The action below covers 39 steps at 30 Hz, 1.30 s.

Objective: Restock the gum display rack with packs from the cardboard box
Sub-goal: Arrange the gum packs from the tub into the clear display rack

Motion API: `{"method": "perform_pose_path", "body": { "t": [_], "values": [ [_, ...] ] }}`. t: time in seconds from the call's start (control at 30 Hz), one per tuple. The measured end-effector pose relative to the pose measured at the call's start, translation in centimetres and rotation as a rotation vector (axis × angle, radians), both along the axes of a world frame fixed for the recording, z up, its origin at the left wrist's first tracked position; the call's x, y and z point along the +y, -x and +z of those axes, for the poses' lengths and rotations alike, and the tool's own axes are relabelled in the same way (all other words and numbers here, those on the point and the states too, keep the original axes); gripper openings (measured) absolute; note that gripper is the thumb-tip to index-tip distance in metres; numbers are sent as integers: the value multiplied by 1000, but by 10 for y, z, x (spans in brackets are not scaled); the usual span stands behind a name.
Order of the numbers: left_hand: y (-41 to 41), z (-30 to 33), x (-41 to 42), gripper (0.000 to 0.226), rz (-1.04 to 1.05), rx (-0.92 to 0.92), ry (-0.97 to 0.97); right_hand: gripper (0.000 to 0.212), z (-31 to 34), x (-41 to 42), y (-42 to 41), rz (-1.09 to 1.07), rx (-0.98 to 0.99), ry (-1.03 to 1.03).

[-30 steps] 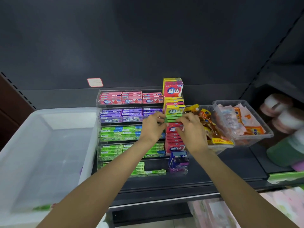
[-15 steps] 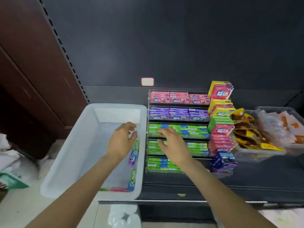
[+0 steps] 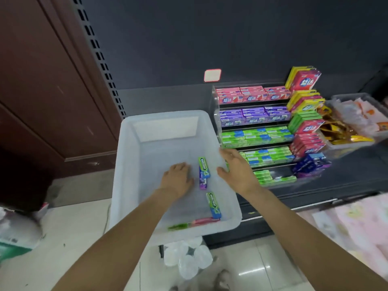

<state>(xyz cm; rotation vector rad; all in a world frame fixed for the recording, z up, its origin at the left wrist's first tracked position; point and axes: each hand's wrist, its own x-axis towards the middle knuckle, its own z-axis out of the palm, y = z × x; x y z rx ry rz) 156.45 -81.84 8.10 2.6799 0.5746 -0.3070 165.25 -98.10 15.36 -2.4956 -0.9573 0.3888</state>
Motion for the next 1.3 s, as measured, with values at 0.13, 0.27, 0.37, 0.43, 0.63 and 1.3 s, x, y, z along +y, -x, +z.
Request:
{"method": "perform_pose_path", "body": {
  "t": [0.13, 0.27, 0.37, 0.43, 0.63, 1.3],
  "values": [
    [-18, -2, -1, 96, -43, -83, 198, 58, -1, 1, 1, -11, -33, 17],
    [-25, -8, 3, 104, -197, 3, 158, 58, -2, 1, 2, -3, -66, 25],
    [-24, -7, 5, 92, -177, -7, 82, 58, -3, 0, 2, -3, -74, 12],
    [-23, -6, 7, 80, -138, -58, 12, 58, -4, 0, 2, -1, -73, 2],
    [-22, -4, 14, 78, -232, -85, -90, 58, -5, -2, 1, 3, -61, -9],
    [-37, -9, 10, 54, 387, -149, 260, 59, -7, -5, -5, -2, -37, -33]
  ]
}}
